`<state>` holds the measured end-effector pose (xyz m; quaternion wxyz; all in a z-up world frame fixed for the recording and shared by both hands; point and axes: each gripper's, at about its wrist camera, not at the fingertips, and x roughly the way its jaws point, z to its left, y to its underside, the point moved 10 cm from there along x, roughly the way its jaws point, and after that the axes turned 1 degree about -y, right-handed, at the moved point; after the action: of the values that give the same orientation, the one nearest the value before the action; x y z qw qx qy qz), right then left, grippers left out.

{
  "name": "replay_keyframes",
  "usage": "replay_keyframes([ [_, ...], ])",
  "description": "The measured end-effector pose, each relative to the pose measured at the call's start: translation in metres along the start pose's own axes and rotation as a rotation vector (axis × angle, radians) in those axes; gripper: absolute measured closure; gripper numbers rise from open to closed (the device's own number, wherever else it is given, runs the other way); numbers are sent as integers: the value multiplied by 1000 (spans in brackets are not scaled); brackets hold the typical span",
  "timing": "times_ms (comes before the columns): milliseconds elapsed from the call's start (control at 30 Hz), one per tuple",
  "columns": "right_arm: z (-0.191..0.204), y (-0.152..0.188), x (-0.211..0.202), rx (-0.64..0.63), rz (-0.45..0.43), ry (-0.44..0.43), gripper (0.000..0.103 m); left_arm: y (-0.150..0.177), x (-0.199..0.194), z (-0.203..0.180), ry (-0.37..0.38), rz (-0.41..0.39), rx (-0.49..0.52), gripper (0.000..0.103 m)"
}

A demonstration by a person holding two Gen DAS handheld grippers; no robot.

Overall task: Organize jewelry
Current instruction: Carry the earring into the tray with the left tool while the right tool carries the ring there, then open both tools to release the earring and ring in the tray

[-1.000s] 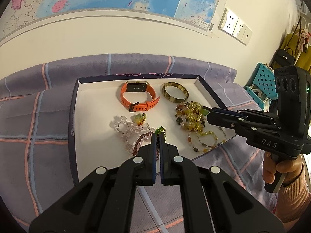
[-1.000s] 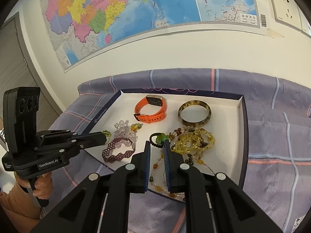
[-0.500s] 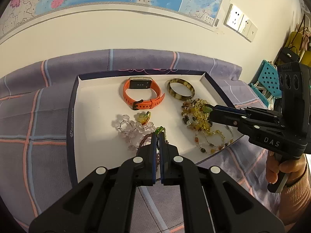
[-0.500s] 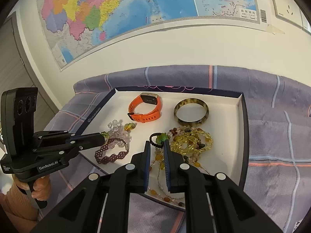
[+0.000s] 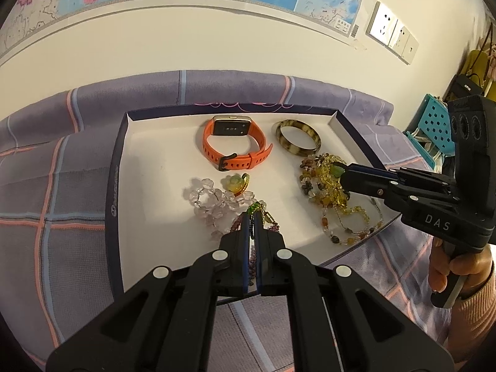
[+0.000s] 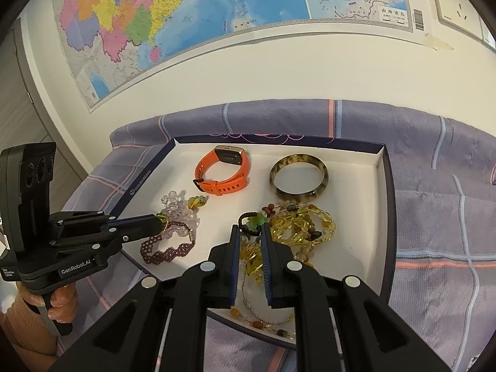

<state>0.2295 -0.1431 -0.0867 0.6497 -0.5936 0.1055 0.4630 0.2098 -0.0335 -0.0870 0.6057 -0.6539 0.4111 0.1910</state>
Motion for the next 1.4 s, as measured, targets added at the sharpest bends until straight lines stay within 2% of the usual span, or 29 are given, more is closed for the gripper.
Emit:
replay_keyframes([
  [900, -12, 4, 14, 8, 37, 45, 91, 3, 14, 9, -37, 21, -7, 99],
  [1400, -19, -1, 14, 37, 33, 42, 88, 5, 10, 7, -49, 6, 3, 87],
])
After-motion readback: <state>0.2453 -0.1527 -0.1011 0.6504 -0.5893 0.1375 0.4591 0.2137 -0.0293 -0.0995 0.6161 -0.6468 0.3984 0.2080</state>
